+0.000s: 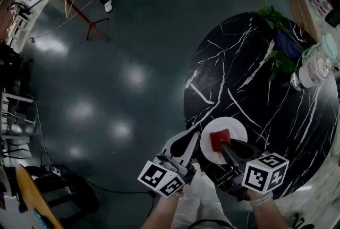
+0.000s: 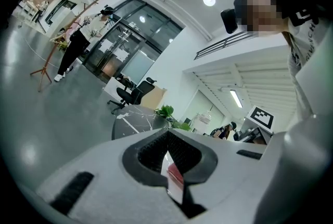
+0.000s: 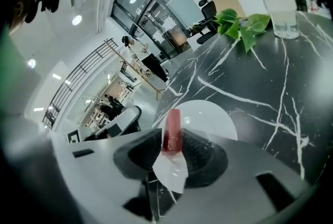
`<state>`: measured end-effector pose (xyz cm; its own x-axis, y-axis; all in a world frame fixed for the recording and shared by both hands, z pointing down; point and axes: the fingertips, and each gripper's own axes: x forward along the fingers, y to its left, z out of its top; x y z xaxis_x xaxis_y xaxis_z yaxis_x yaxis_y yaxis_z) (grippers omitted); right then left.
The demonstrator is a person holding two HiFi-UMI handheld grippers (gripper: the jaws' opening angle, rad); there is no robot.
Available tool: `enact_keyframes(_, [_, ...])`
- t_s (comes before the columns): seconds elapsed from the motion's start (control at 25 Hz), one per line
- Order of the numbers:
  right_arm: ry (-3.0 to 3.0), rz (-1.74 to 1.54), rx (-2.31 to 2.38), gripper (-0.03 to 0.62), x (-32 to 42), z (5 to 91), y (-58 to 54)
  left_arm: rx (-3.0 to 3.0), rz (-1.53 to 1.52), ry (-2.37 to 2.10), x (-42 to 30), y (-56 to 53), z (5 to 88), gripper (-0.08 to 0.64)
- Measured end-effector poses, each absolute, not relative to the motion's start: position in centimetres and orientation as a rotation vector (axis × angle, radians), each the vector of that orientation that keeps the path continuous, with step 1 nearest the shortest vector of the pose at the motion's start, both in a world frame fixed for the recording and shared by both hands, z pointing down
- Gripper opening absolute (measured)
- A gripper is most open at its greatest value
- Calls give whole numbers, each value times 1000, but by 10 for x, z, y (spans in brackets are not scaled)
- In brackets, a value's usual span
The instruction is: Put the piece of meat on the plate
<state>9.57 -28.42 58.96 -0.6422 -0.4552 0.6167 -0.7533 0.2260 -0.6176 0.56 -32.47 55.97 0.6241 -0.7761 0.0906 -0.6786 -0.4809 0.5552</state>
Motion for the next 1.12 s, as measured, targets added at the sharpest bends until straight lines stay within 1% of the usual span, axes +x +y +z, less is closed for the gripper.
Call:
enact_keyframes(0.24, [-2170, 1113, 1144, 124, 104, 593, -281, 2293, -245, -1121, 6, -322, 561, 9])
enact_keyframes(0.84, [-2283, 1088, 1172, 126, 93, 565, -270, 2311, -250, -1099, 4, -312, 546, 9])
enact_keyframes(0.88, [-2291, 1086, 1180, 116, 94, 561, -269, 2315, -250, -1095, 5, -311, 543, 9])
enact_keyframes(1.0, [-2306, 1092, 1204, 47, 97, 550, -266, 2328, -247, -1083, 8, -307, 533, 9])
enact_keyframes(1.12, [-2317, 1059, 1207, 26, 99, 537, -261, 2335, -250, -1067, 11, -302, 521, 9])
